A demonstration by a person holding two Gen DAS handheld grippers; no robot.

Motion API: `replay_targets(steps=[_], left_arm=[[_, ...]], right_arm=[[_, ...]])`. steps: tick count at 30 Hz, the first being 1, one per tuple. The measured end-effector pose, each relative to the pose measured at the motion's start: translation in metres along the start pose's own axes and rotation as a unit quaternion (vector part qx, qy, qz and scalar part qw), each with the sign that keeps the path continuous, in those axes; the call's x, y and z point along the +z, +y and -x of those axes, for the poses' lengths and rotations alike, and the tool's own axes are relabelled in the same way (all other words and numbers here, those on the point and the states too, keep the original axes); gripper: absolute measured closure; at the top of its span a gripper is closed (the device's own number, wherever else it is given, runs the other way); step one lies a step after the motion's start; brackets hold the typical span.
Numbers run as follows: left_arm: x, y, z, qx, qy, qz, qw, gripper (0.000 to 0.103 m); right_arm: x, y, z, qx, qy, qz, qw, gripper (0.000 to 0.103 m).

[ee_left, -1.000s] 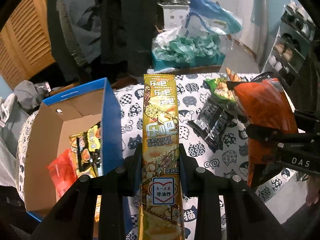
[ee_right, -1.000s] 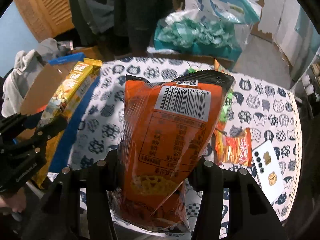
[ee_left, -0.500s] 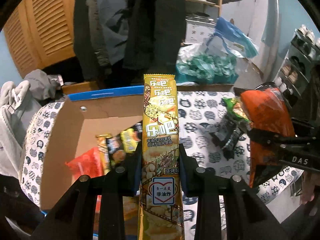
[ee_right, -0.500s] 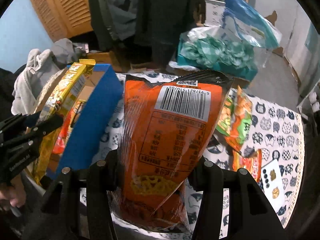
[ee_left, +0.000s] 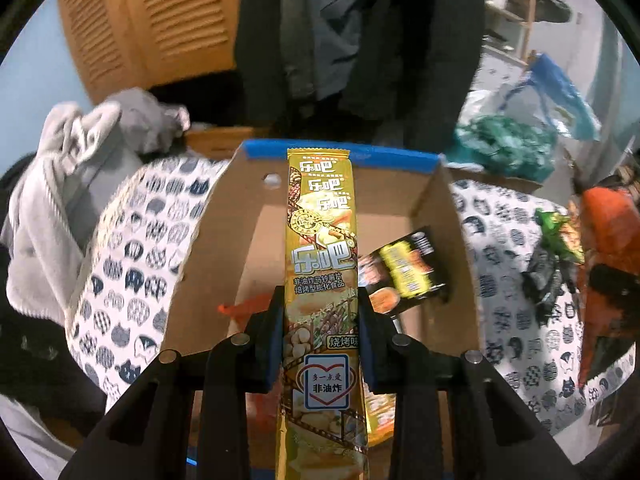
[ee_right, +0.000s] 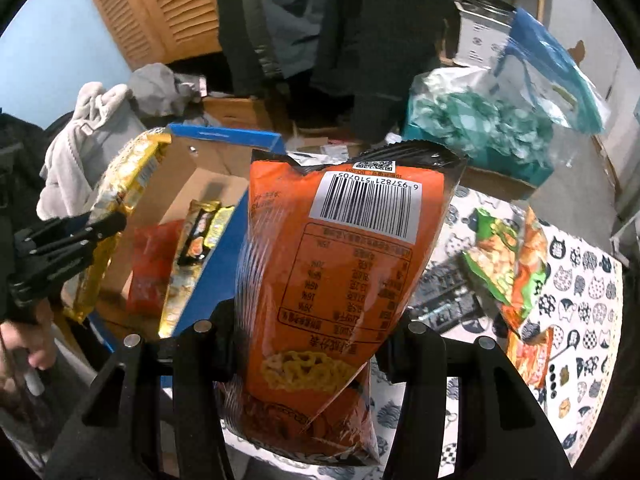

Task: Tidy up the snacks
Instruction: 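Carry the yellow stick pack over the box and open the left tool, then lower the orange bag into the box and open the right tool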

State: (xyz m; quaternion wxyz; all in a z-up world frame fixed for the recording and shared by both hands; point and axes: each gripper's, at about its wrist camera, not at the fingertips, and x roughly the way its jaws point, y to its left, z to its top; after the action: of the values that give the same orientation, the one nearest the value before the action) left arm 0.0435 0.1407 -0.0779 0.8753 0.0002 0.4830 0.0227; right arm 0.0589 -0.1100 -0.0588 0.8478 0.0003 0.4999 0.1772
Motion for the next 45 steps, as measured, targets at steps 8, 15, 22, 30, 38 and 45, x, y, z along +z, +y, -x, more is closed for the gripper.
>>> replay_targets(steps=[8,15,22,30,38,45], left_arm=[[-0.008,0.031,-0.038,0.0,0.056,0.044,0.9975,0.071],[-0.013,0.043,-0.064,-0.002,0.096,0.068,0.993,0.071],[-0.014,0.04,-0.071,-0.004,0.106,0.066,0.9922,0.062],[-0.011,0.046,-0.034,-0.006,0.065,0.082,0.9945,0.043],[-0.018,0.072,0.024,0.006,-0.004,0.106,0.9943,0.032],[-0.02,0.09,0.048,-0.019,-0.028,0.14,0.9896,0.032]], right_arm=[[0.007,0.024,-0.009,0.007,0.007,0.021,1.0,0.052],[0.011,0.033,-0.013,0.013,0.01,0.029,0.999,0.052],[0.016,0.048,-0.016,0.033,0.015,0.037,0.999,0.052],[0.035,0.088,-0.03,0.051,0.03,0.076,0.995,0.052],[0.061,0.133,-0.071,0.075,0.055,0.101,0.991,0.052],[0.066,0.17,-0.118,0.063,0.091,0.141,0.984,0.052]])
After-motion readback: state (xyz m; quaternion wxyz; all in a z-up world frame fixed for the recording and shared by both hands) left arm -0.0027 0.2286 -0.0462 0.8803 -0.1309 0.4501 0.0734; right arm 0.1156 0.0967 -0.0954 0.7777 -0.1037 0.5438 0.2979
